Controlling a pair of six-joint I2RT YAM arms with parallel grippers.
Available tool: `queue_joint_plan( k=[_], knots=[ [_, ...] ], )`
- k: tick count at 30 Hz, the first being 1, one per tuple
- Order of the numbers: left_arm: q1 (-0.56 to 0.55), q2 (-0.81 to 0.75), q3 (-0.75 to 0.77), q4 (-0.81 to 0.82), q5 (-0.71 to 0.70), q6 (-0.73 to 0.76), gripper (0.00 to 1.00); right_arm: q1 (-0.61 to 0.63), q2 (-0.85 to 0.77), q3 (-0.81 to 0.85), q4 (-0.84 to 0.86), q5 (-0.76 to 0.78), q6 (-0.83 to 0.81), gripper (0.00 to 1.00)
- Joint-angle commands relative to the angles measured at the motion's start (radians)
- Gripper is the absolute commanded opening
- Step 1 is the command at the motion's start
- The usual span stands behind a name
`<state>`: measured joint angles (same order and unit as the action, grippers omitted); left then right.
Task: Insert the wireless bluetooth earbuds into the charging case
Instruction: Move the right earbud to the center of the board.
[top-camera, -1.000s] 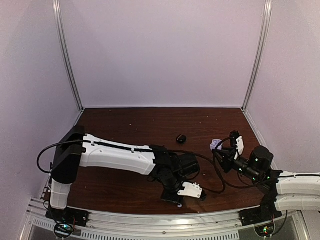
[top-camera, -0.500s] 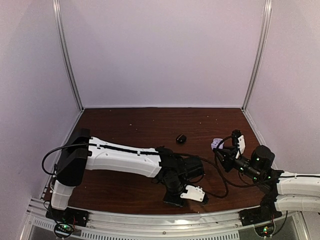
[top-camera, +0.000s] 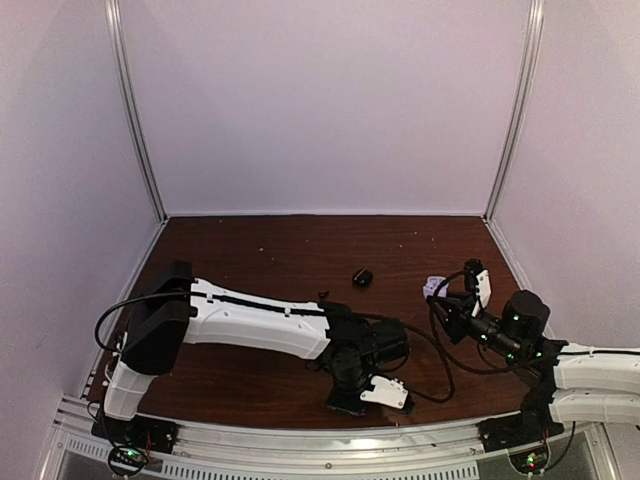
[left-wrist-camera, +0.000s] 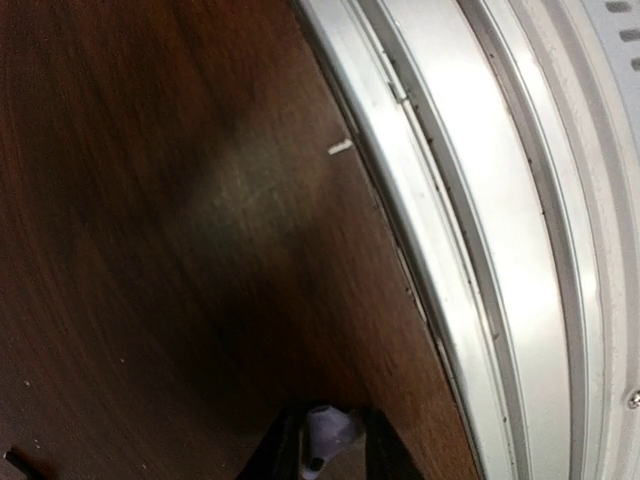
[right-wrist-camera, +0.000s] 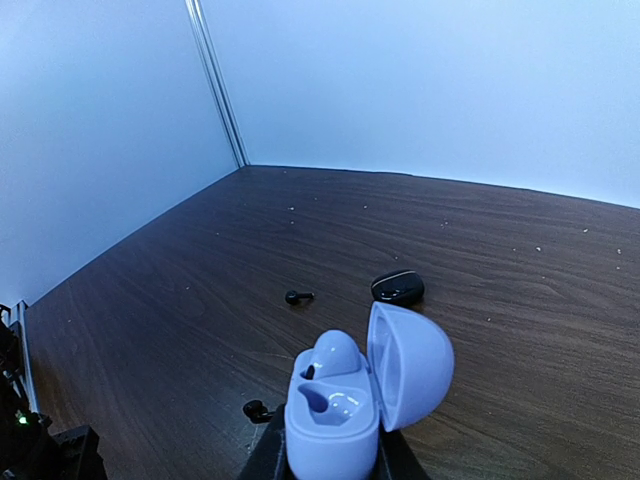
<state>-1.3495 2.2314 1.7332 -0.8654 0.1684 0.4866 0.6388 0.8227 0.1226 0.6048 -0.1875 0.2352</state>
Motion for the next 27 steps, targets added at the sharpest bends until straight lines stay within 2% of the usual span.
queue_joint_plan(
  k=[1, 6, 10, 19, 27],
  knots=[
    [-0.005, 0.006, -0.003, -0.006, 0.005, 0.008, 0.22, -0.007, -0.009, 0.003, 0.017, -0.015, 0.003, 0.06],
    [0.005, -0.028, -0.071, 0.005, -0.006, -0.023, 0.17, -0.007, -0.01, 0.005, 0.015, -0.015, 0.001, 0.06],
    [0.052, -0.092, -0.19, 0.037, -0.017, -0.101, 0.17, -0.007, -0.006, 0.008, 0.017, -0.018, 0.0, 0.06],
    [0.269, -0.291, -0.51, 0.178, -0.061, -0.429, 0.18, -0.009, 0.025, 0.015, 0.038, -0.031, 0.001, 0.07],
    [0.328, -0.329, -0.572, 0.076, -0.099, -0.614, 0.22, -0.009, 0.029, 0.021, 0.034, -0.037, 0.003, 0.07]
  ],
)
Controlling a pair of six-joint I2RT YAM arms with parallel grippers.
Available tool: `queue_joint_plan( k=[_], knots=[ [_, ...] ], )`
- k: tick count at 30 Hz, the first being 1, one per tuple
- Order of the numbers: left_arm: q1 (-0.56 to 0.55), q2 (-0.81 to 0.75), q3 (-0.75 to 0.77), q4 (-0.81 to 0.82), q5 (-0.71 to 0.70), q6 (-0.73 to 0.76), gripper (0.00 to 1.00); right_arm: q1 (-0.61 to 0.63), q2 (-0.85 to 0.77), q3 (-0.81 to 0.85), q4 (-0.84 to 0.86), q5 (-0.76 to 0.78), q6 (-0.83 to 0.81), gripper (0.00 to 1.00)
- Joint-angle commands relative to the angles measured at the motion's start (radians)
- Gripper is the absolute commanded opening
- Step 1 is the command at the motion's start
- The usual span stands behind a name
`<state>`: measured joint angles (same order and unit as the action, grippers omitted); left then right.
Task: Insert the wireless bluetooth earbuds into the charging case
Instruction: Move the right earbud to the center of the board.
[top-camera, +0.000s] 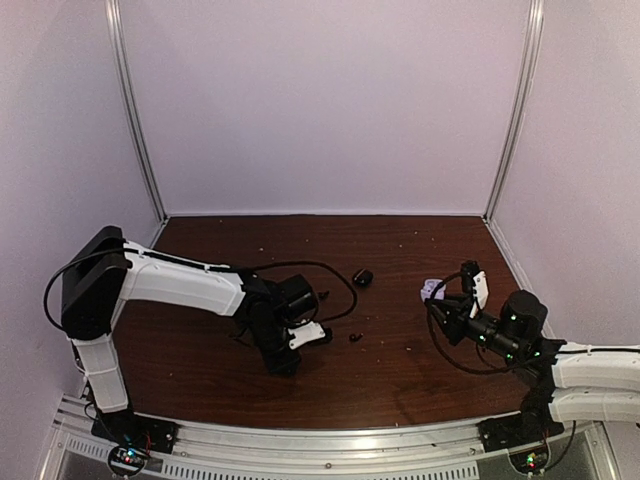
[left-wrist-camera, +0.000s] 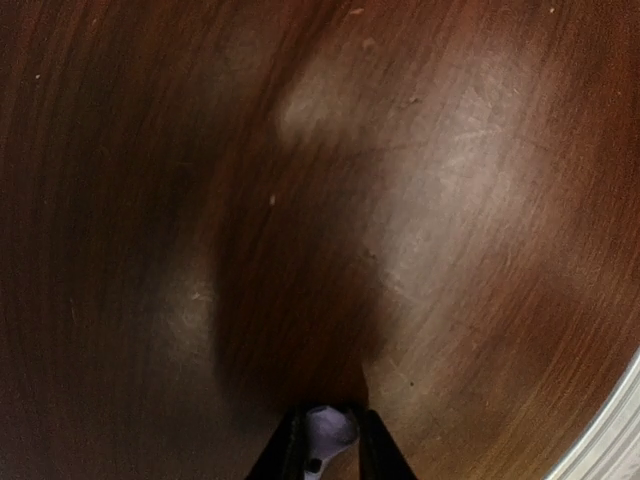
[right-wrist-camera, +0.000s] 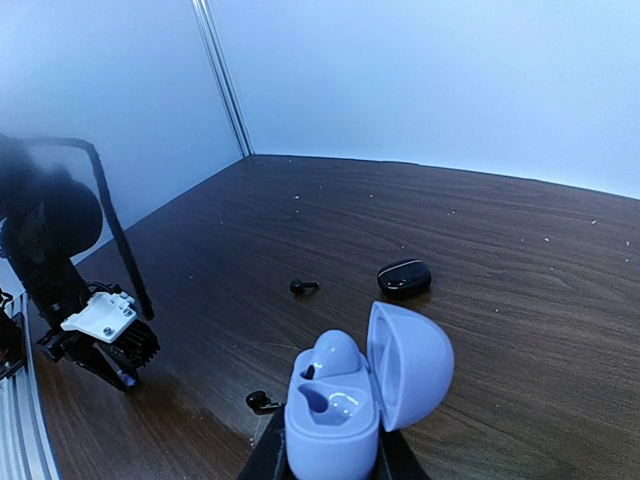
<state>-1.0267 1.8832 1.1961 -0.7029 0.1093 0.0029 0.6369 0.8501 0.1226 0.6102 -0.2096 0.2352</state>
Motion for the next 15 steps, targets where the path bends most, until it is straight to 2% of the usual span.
queue_joint_plan(
  k=[1, 7, 15],
  knots=[
    [0.005, 0.022, -0.031, -0.103, -0.037, -0.139, 0.23, -0.007, 0.003, 0.022, 0.028, -0.015, 0.001, 0.06],
    [0.006, 0.075, 0.062, -0.211, -0.053, -0.144, 0.38, -0.006, 0.007, 0.025, 0.026, -0.02, 0.004, 0.07],
    [-0.002, 0.141, 0.158, -0.264, -0.09, -0.123, 0.38, -0.006, -0.005, 0.019, 0.019, -0.013, 0.001, 0.07]
  ],
)
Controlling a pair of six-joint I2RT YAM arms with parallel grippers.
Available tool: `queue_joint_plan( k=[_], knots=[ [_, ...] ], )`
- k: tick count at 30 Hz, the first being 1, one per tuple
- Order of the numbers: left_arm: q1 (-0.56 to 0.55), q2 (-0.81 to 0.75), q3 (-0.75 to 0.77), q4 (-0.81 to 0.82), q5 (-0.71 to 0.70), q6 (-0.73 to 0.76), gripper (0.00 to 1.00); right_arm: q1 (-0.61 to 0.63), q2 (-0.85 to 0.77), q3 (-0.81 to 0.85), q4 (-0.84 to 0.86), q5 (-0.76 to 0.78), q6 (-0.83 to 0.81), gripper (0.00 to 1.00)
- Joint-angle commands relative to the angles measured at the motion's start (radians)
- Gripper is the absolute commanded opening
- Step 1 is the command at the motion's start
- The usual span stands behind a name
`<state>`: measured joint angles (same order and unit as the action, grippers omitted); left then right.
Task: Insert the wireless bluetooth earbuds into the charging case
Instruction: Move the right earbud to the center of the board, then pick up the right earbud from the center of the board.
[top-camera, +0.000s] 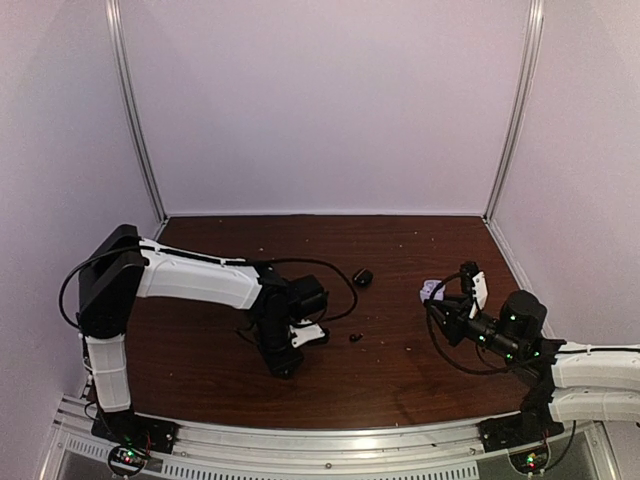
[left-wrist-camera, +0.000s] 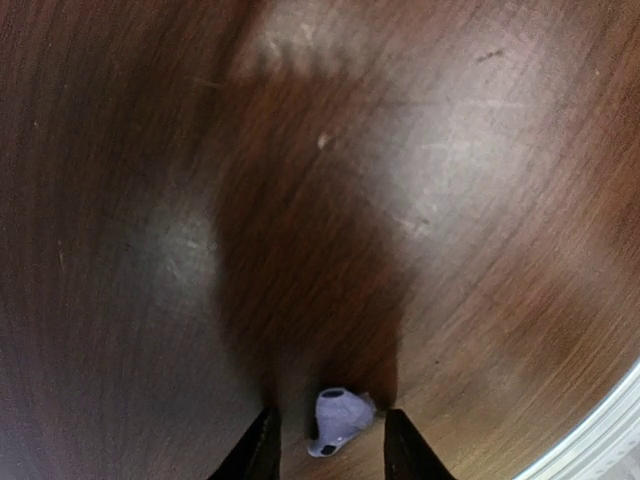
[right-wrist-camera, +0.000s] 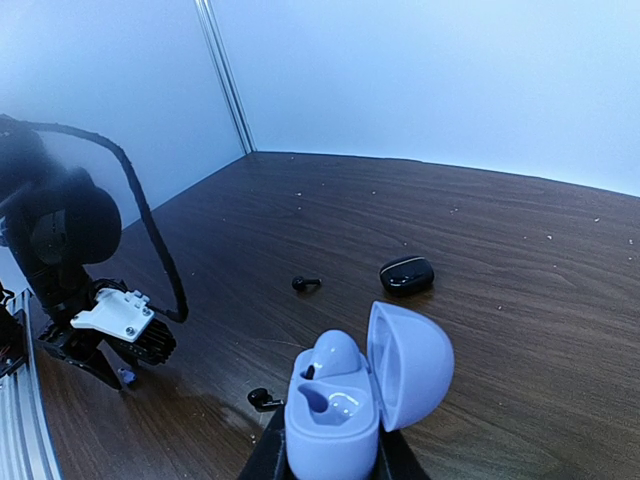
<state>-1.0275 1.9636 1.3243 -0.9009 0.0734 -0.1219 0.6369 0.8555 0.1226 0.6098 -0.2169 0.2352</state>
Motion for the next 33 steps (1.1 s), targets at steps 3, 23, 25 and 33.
queue_joint_plan(
  k=[3, 23, 25, 33],
  knots=[
    [-0.018, 0.092, 0.083, -0.096, -0.09, 0.021, 0.38, -0.006, -0.006, 0.018, 0.024, -0.006, 0.002, 0.07],
    [-0.032, 0.116, 0.135, -0.116, -0.073, 0.072, 0.2, -0.006, -0.017, 0.018, 0.012, -0.003, -0.002, 0.07],
    [-0.032, 0.094, 0.132, -0.088, -0.073, 0.068, 0.19, -0.007, -0.014, 0.02, 0.011, -0.004, -0.004, 0.07],
    [-0.013, -0.074, 0.09, 0.119, -0.073, 0.05, 0.16, -0.007, 0.015, 0.02, 0.065, -0.062, -0.005, 0.06]
  ],
)
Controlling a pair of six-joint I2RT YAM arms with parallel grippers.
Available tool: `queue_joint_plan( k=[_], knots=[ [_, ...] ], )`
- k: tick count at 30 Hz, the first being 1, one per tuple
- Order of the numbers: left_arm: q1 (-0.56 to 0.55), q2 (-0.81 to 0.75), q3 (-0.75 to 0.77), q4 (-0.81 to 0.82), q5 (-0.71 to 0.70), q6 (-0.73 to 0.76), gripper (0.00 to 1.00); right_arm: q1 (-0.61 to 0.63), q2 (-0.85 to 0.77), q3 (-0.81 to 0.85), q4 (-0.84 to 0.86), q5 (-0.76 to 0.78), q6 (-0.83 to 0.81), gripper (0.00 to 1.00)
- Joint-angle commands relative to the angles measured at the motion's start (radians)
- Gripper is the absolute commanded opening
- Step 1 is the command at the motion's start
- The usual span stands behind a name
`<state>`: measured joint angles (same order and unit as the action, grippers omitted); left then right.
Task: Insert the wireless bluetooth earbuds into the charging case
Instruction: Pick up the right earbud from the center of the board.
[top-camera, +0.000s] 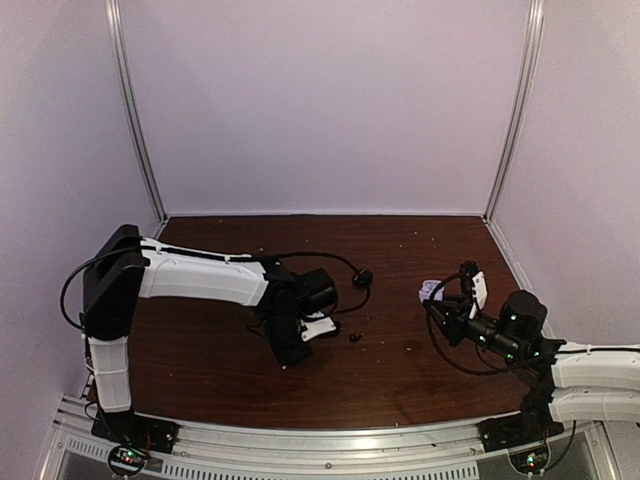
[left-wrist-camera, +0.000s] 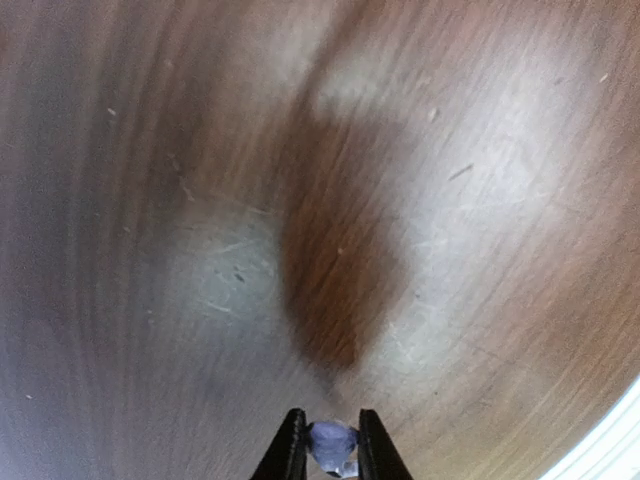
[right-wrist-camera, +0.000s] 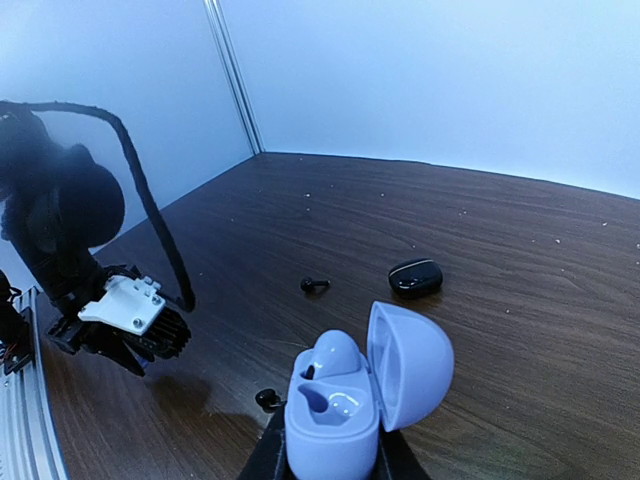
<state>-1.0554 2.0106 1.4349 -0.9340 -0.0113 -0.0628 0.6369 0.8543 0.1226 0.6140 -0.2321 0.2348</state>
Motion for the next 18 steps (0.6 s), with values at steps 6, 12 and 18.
queue_joint_plan(
  k=[6, 12, 18],
  knots=[
    [0.02, -0.296, -0.104, 0.383, -0.03, 0.0, 0.16, -0.004, 0.09, 0.028, 0.161, -0.117, -0.008, 0.06],
    [0.014, -0.473, -0.214, 0.705, 0.011, 0.043, 0.14, 0.025, 0.202, 0.084, 0.248, -0.167, -0.015, 0.05],
    [-0.027, -0.571, -0.299, 0.94, 0.062, 0.118, 0.14, 0.096, 0.316, 0.165, 0.289, -0.224, -0.025, 0.04]
  ],
)
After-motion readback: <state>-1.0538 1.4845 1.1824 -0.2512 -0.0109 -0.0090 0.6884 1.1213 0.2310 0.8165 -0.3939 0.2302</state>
